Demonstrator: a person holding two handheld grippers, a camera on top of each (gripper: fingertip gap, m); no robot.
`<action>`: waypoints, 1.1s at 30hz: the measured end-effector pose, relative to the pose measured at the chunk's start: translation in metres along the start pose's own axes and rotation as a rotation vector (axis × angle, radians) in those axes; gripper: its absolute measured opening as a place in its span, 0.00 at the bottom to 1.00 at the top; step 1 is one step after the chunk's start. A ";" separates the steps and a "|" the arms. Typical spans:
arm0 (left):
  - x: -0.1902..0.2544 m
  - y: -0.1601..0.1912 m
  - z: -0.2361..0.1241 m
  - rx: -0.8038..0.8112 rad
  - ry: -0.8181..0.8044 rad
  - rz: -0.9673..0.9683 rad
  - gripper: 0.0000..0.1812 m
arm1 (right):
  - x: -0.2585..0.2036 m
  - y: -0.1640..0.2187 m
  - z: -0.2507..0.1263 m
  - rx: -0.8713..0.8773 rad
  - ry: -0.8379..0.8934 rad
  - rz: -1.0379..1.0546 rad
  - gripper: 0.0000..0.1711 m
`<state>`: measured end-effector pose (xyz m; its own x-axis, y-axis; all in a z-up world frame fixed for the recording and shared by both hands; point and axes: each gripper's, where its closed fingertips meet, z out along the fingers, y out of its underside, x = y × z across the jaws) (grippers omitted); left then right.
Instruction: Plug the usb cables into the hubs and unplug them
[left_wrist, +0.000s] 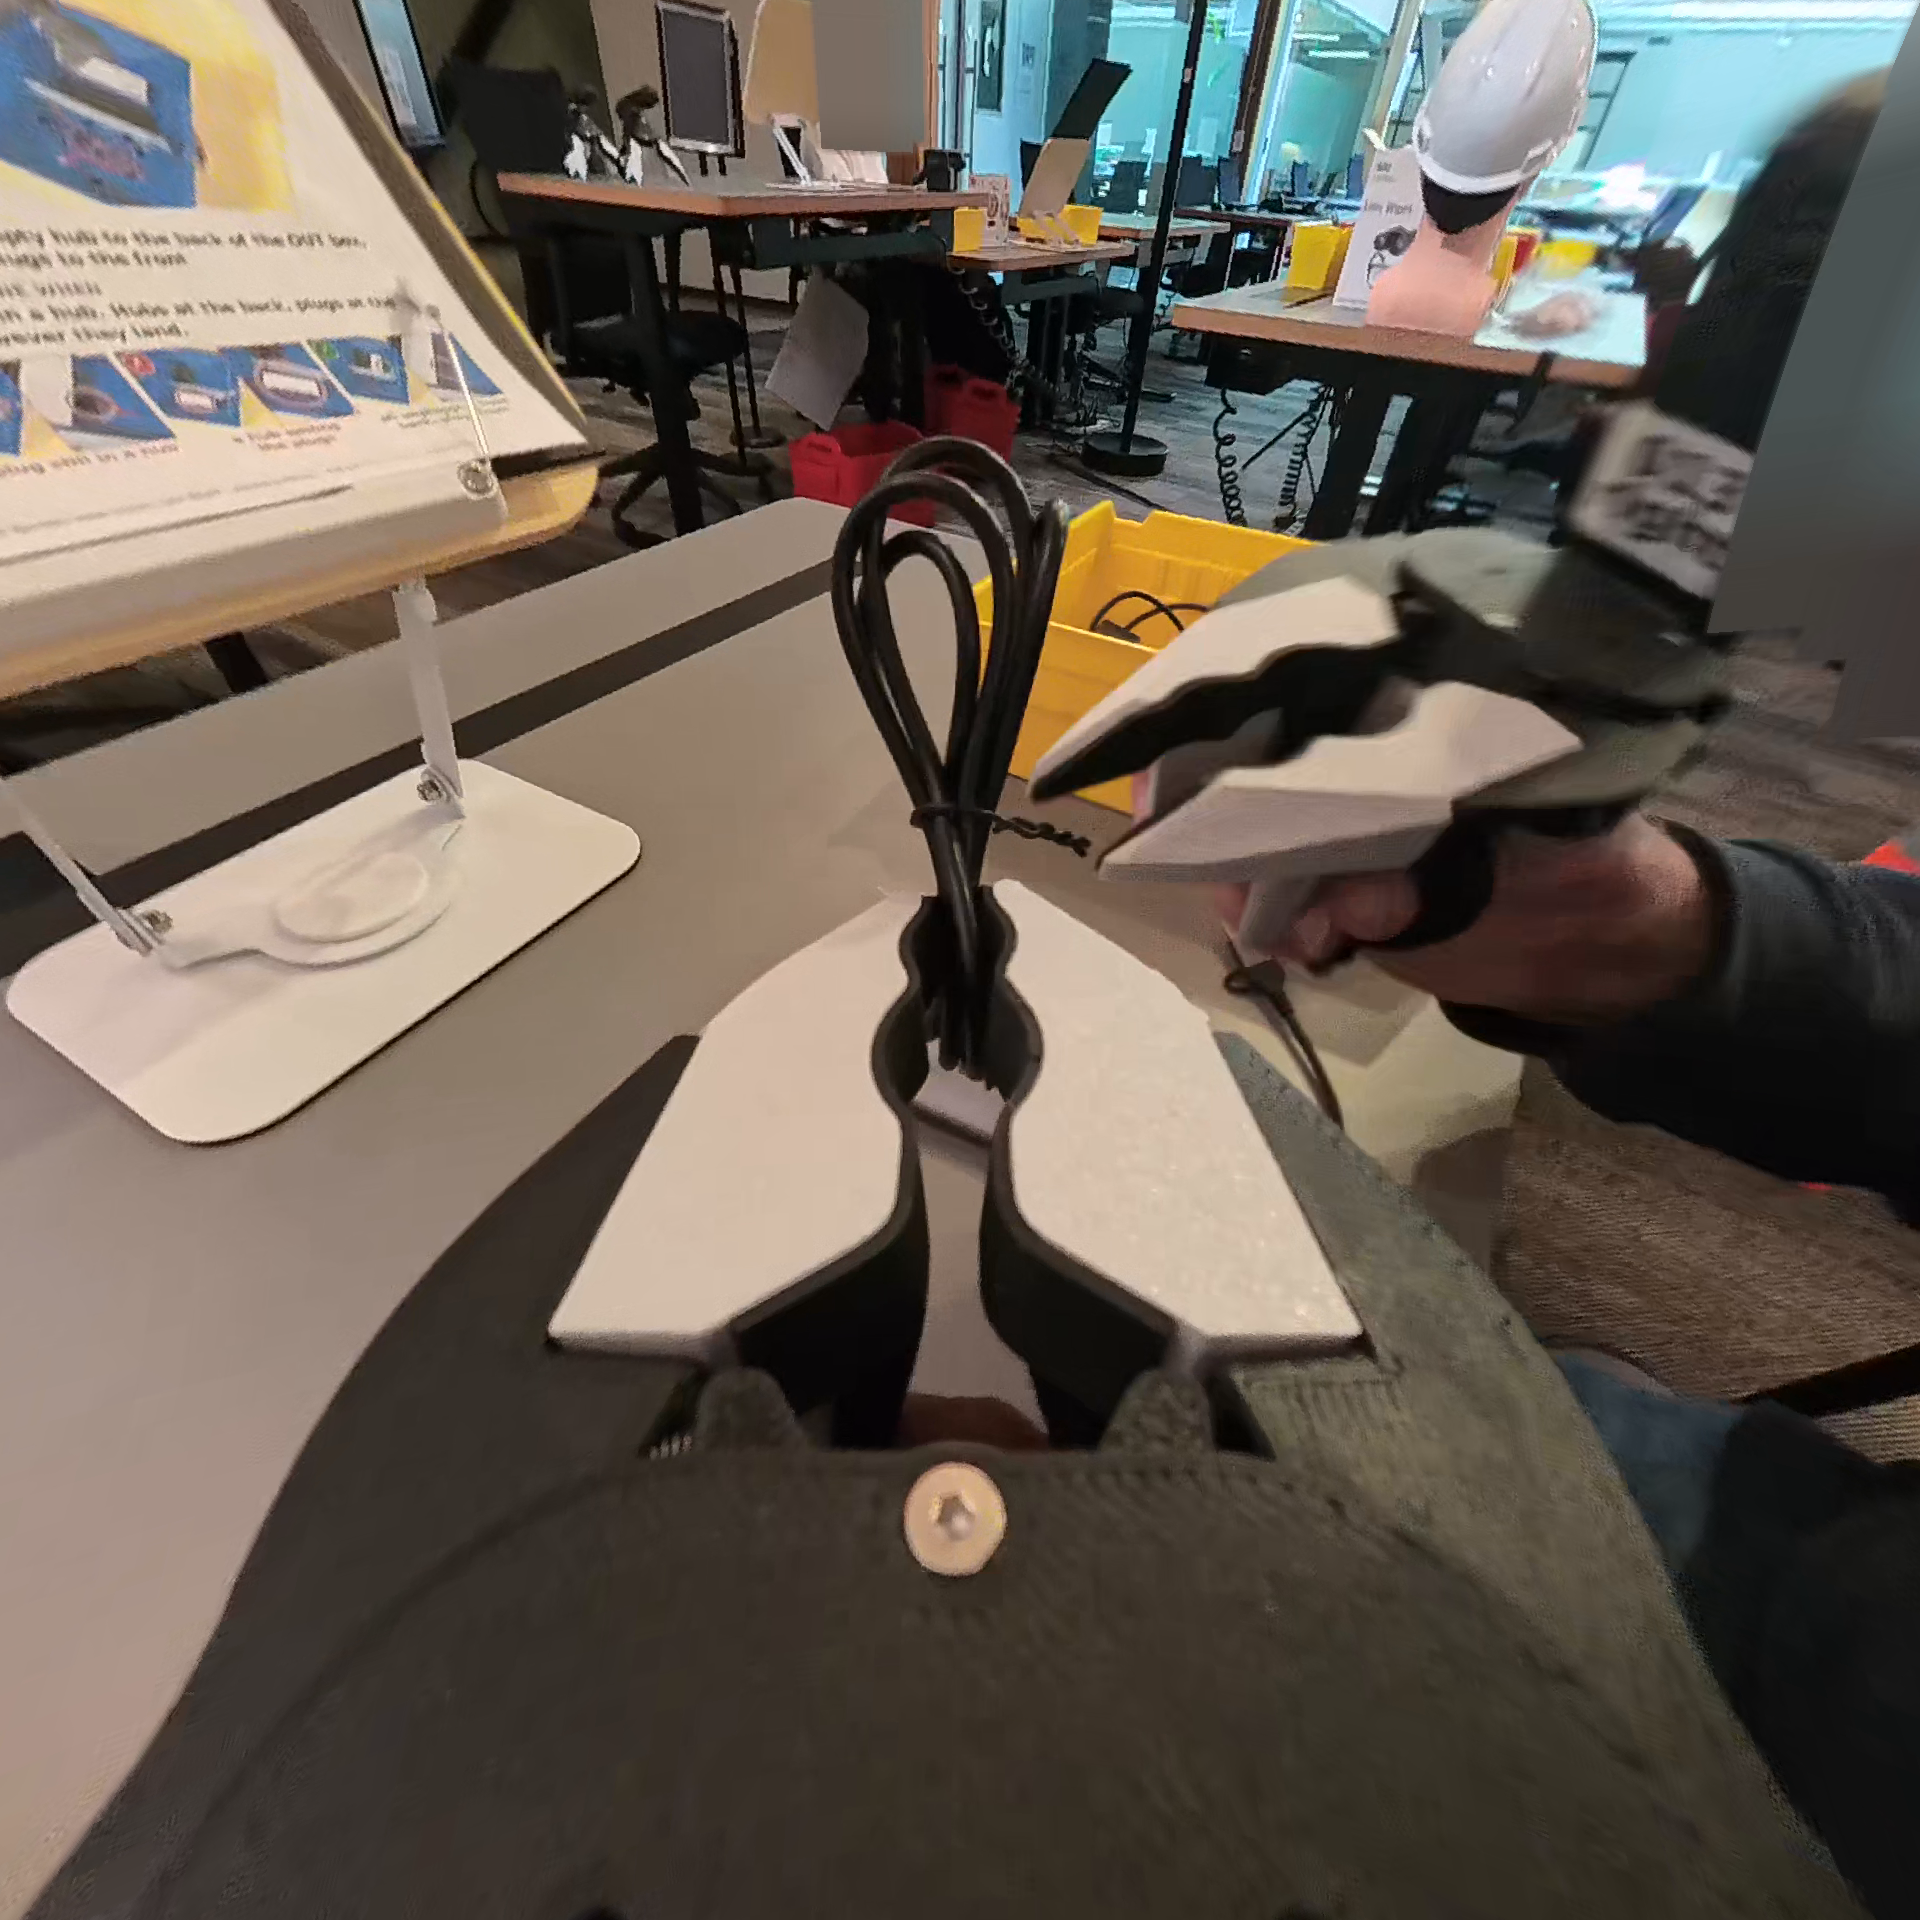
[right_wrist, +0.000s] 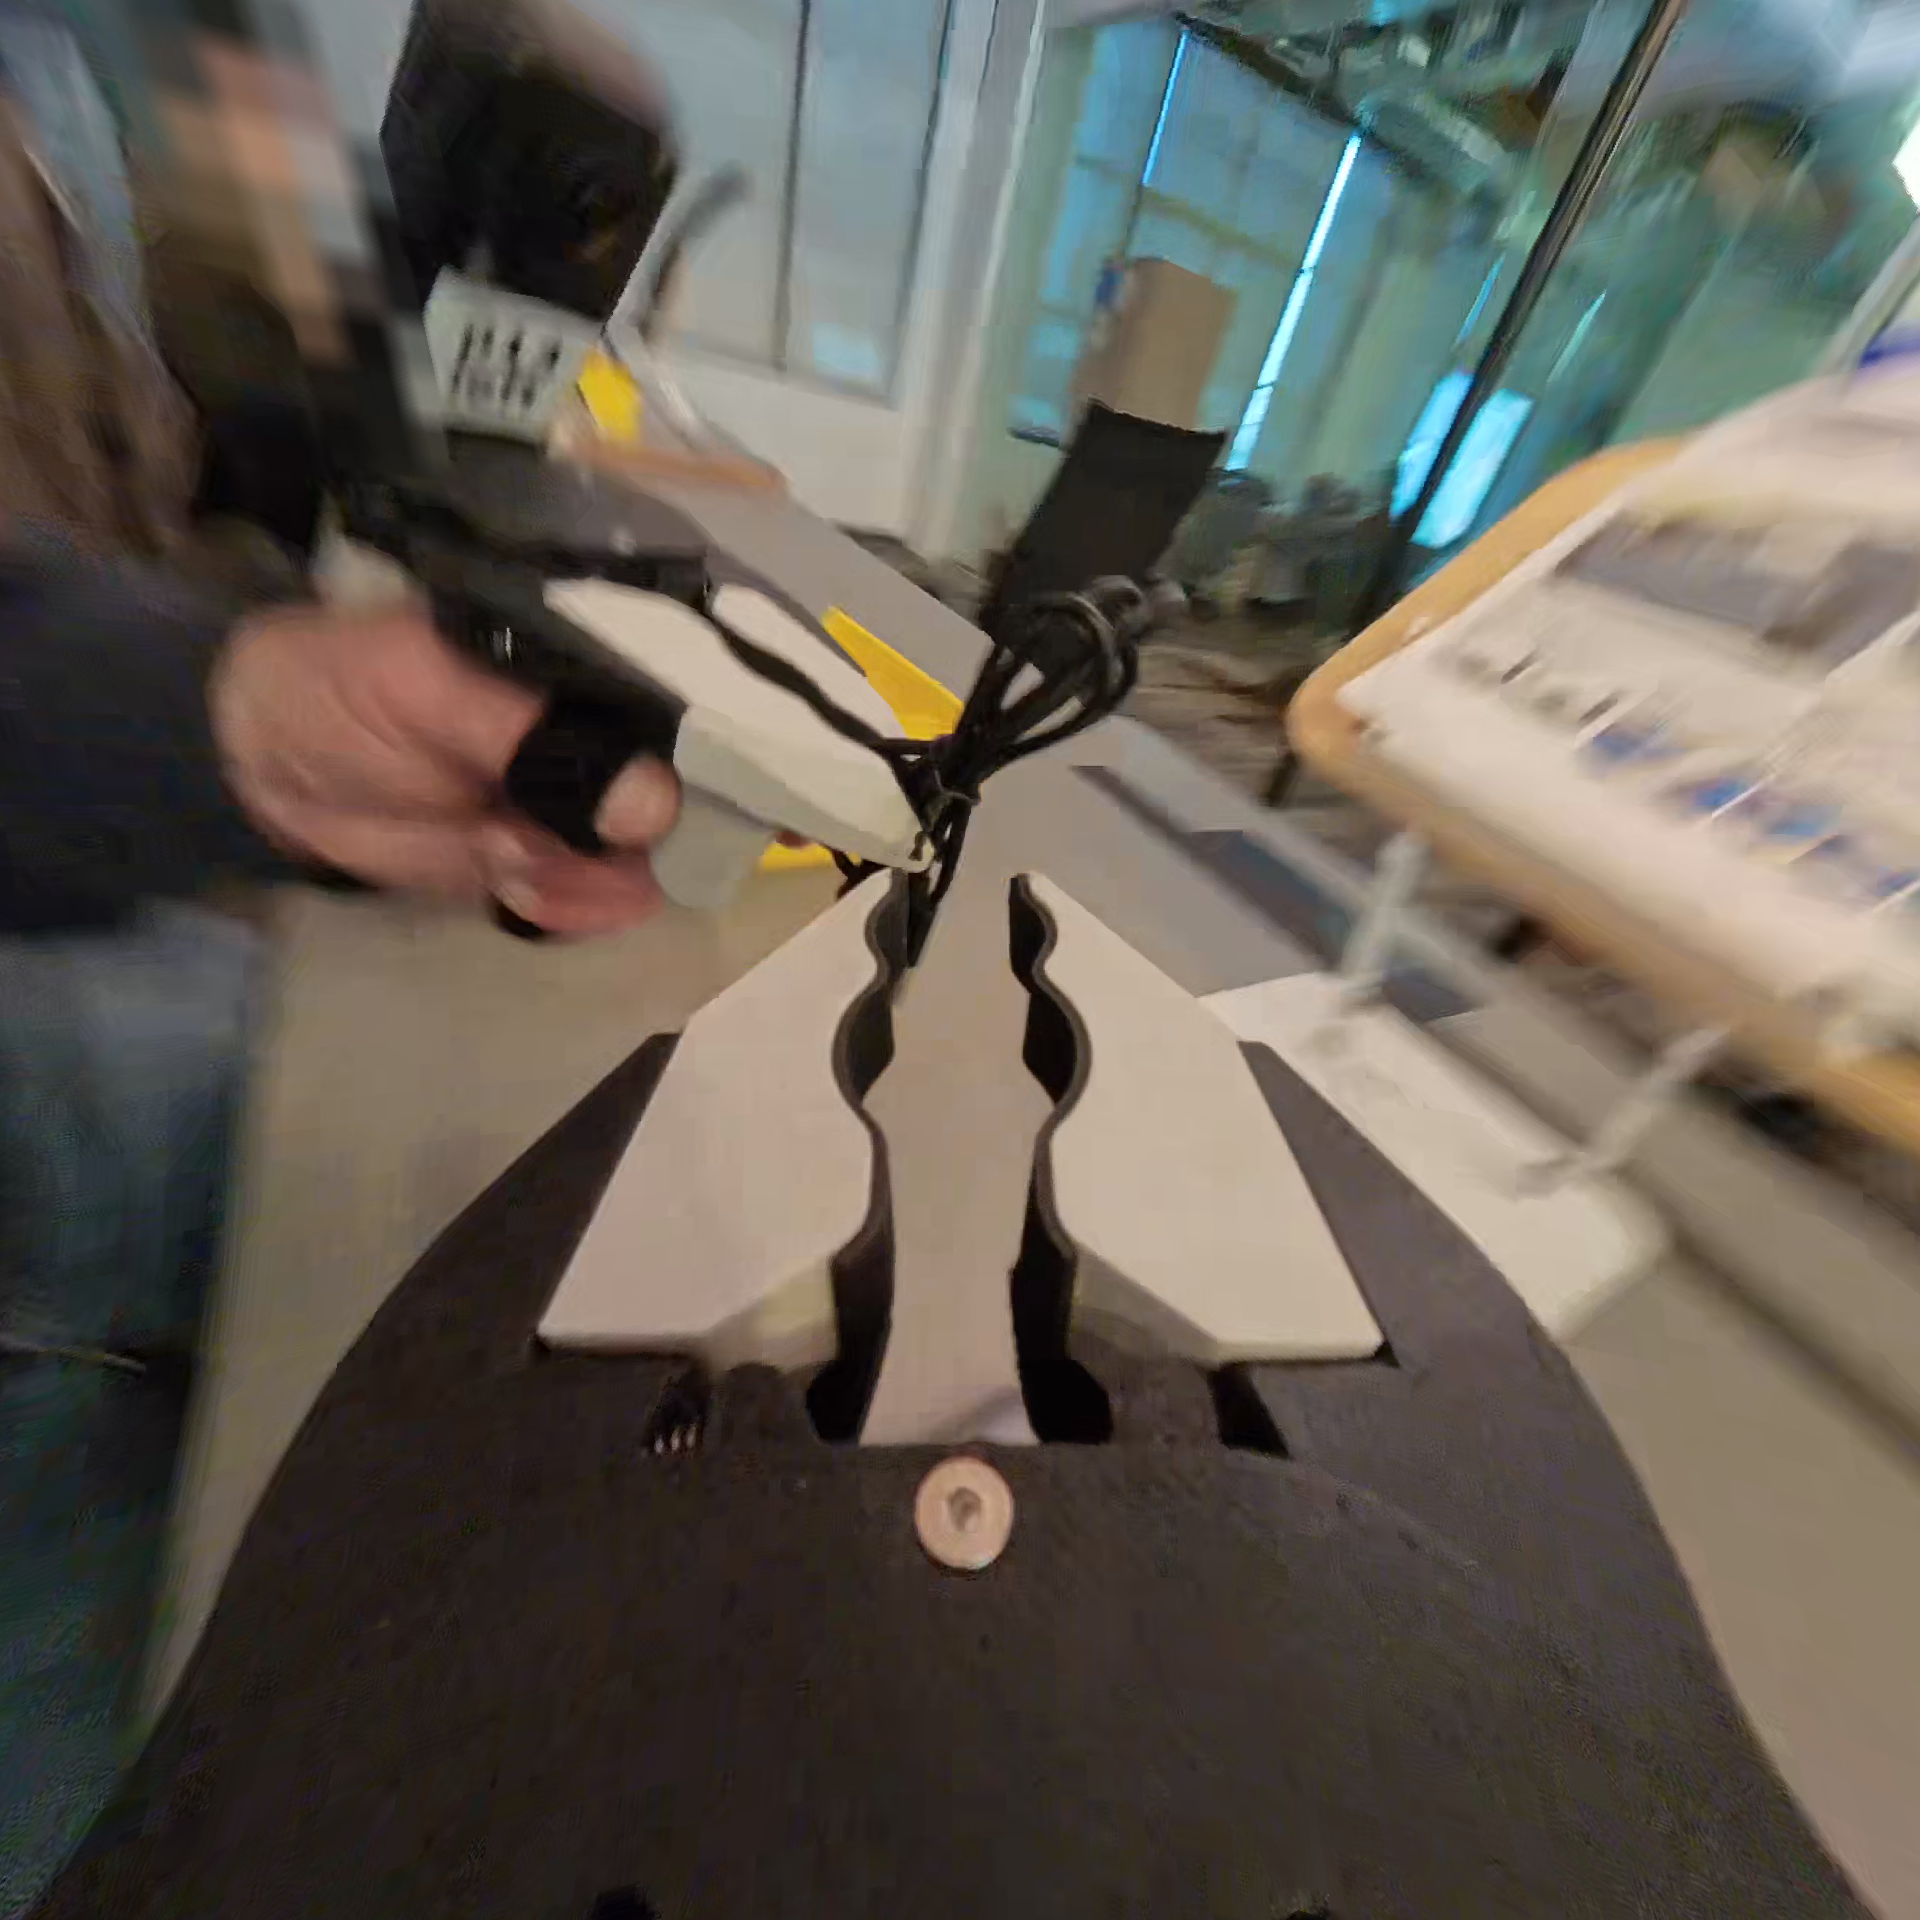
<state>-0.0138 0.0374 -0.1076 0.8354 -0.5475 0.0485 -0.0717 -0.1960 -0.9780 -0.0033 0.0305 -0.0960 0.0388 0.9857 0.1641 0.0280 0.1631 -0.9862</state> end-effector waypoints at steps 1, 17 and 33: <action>-0.001 -0.001 0.000 -0.003 0.008 -0.027 0.03 | 0.001 -0.002 -0.001 -0.046 0.056 -0.186 0.10; 0.007 0.001 0.005 -0.028 0.077 -0.174 0.03 | 0.007 -0.005 0.013 -0.285 0.270 -1.041 0.00; 0.004 0.014 0.007 0.027 -0.078 0.135 0.03 | -0.015 0.004 0.006 0.265 -0.303 0.852 0.00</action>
<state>-0.0077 0.0383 -0.1225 0.8589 -0.5026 -0.0983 -0.1721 -0.1024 -0.9798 -0.0100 0.0170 -0.1025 -0.3211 0.7404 -0.5905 -0.1198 -0.6503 -0.7502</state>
